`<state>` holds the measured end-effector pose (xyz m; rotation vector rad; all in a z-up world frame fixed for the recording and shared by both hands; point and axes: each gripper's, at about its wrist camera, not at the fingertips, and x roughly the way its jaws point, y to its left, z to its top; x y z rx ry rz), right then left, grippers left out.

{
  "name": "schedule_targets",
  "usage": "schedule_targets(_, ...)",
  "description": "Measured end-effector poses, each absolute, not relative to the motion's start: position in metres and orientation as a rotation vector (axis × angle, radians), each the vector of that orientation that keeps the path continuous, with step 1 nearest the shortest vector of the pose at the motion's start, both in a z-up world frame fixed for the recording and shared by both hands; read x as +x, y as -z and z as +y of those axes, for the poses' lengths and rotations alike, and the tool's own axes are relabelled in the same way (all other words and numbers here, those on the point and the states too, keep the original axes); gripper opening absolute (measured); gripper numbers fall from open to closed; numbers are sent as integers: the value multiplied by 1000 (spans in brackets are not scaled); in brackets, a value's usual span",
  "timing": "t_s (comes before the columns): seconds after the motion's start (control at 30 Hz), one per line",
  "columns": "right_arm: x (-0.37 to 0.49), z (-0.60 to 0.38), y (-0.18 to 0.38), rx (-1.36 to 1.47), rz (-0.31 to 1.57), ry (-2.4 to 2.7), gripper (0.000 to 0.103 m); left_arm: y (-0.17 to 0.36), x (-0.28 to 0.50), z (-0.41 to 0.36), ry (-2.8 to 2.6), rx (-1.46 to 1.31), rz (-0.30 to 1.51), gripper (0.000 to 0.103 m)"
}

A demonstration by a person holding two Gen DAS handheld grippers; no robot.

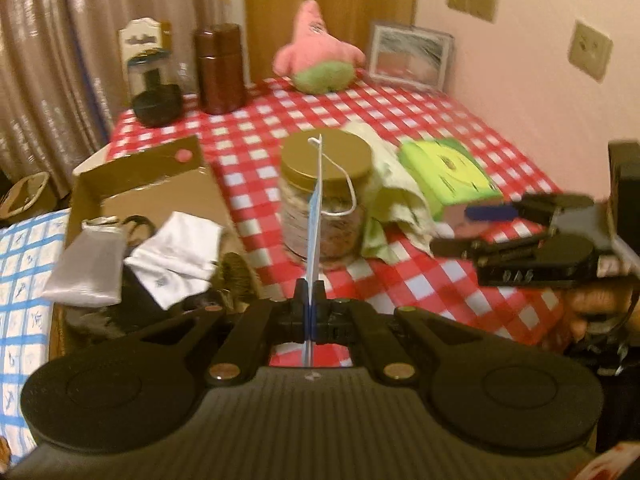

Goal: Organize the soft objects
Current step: 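Grasp the green towel with the right tool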

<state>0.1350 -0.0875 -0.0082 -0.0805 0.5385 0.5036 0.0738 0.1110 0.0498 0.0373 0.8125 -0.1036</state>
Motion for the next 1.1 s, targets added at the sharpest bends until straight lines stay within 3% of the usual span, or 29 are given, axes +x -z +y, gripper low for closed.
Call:
schedule_targets(0.53,188,-18,60,-424,549,-529,50,-27,105,150,-12,-153,766,0)
schedule_targets(0.7,202,-7,74,-499,550,-509,32,-19,111,153,-8,-166,772,0)
schedule_targets(0.77,204,-6,76,-504,552,-495,14,-17,113,153,-5,-167,774,0)
schedule_targets(0.83,201,-8,75,-507,540,-480,3,-17,113,153,-4,-166,773,0)
schedule_targets(1.1,168,-35,39,-368,511,-513,1,-25,104,149,-8,-163,759,0)
